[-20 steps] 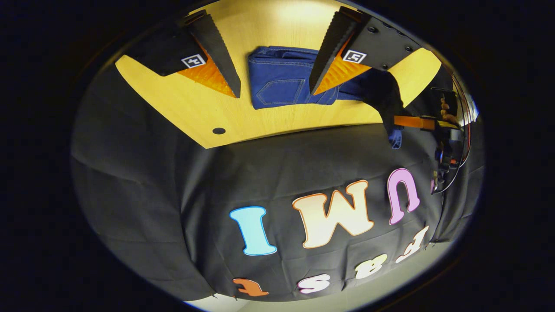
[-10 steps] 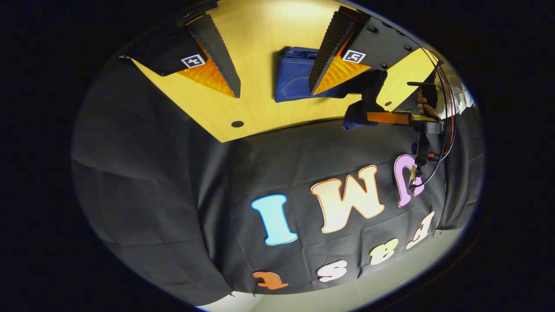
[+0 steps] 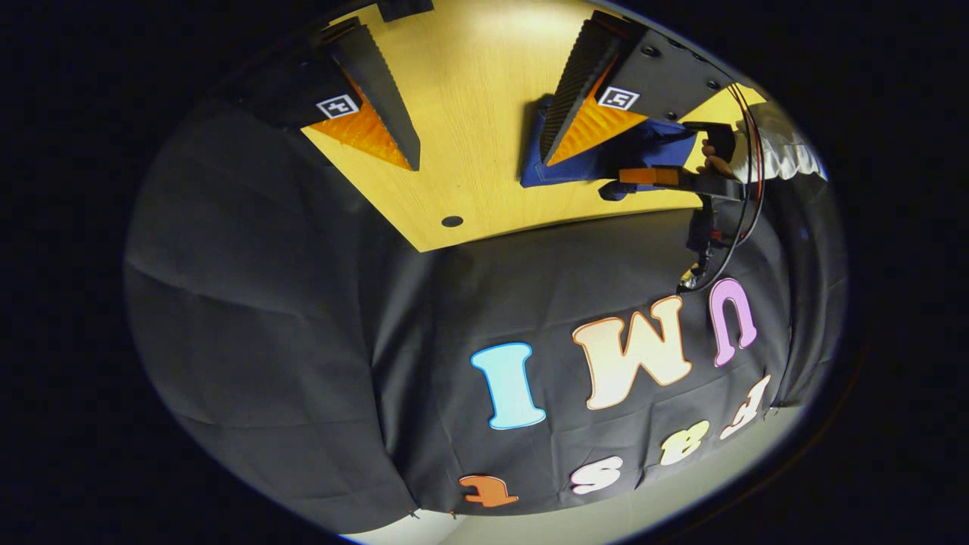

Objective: Grasp the waist and the cuffs of the jeans and fold them to make the two legs overlap; first hold the waist and fold one-third of the jeans toward the cuffs, then hold the cuffs and fold the remaining one-third in the same direction to finish folding.

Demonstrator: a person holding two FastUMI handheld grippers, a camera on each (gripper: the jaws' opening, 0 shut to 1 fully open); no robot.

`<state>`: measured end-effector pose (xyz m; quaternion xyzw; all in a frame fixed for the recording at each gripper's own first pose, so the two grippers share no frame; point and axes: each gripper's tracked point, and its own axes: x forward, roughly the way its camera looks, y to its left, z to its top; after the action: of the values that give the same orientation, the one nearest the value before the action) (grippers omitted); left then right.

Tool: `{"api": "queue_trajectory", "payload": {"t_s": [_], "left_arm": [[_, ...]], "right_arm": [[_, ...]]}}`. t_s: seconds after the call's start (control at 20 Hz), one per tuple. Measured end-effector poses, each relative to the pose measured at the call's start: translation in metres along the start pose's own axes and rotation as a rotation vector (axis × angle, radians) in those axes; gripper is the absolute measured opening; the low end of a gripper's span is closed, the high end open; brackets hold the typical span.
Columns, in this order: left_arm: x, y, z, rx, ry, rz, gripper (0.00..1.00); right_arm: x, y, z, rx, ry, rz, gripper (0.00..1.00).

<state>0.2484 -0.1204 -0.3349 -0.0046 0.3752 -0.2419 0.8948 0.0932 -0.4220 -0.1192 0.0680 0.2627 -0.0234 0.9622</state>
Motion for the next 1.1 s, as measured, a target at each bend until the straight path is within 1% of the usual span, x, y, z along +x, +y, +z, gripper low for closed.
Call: {"api": "queue_trajectory", "payload": {"t_s": [0.05, 0.15, 0.25, 0.3, 0.4, 0.5, 0.6, 0.8, 0.85, 0.9, 0.95, 1.0, 1.1], "left_arm": [[0.003, 0.000, -0.006, 0.012, 0.002, 0.011, 0.01], [0.002, -0.001, -0.008, 0.022, -0.032, 0.034, 0.02], [-0.015, -0.005, -0.007, 0.004, -0.071, 0.039, 0.12], [-0.030, -0.006, -0.002, 0.002, -0.100, 0.049, 0.32], [-0.063, 0.000, 0.019, 0.021, -0.210, 0.108, 0.74], [-0.120, 0.004, 0.050, 0.052, -0.363, 0.161, 0.92], [-0.171, 0.014, 0.062, 0.076, -0.462, 0.219, 0.90], [-0.259, 0.043, 0.073, 0.085, -0.579, 0.312, 0.92], [-0.277, 0.050, 0.073, 0.096, -0.600, 0.334, 0.92], [-0.295, 0.058, 0.074, 0.107, -0.619, 0.355, 0.94], [-0.311, 0.065, 0.074, 0.118, -0.634, 0.377, 0.94], [-0.325, 0.069, 0.074, 0.121, -0.650, 0.387, 0.94], [-0.350, 0.077, 0.072, 0.117, -0.680, 0.410, 0.94]], "right_arm": [[0.001, 0.002, 0.000, -0.006, 0.001, 0.008, 0.98], [0.006, 0.009, 0.000, -0.017, -0.001, 0.039, 0.98], [0.010, 0.023, 0.010, -0.032, -0.029, 0.076, 0.98], [0.012, 0.034, 0.016, -0.040, -0.048, 0.099, 0.98], [0.011, 0.062, 0.035, -0.050, -0.107, 0.150, 0.98], [0.005, 0.091, 0.054, -0.056, -0.172, 0.180, 0.98], [-0.007, 0.127, 0.072, -0.049, -0.232, 0.218, 0.98], [-0.043, 0.189, 0.107, -0.035, -0.370, 0.262, 0.98], [-0.051, 0.202, 0.112, -0.040, -0.404, 0.266, 0.98], [-0.057, 0.211, 0.117, -0.045, -0.428, 0.264, 0.93], [-0.066, 0.224, 0.118, -0.040, -0.448, 0.280, 0.97], [-0.071, 0.237, 0.120, -0.031, -0.464, 0.289, 0.97], [-0.081, 0.248, 0.119, -0.018, -0.477, 0.285, 0.97]]}}
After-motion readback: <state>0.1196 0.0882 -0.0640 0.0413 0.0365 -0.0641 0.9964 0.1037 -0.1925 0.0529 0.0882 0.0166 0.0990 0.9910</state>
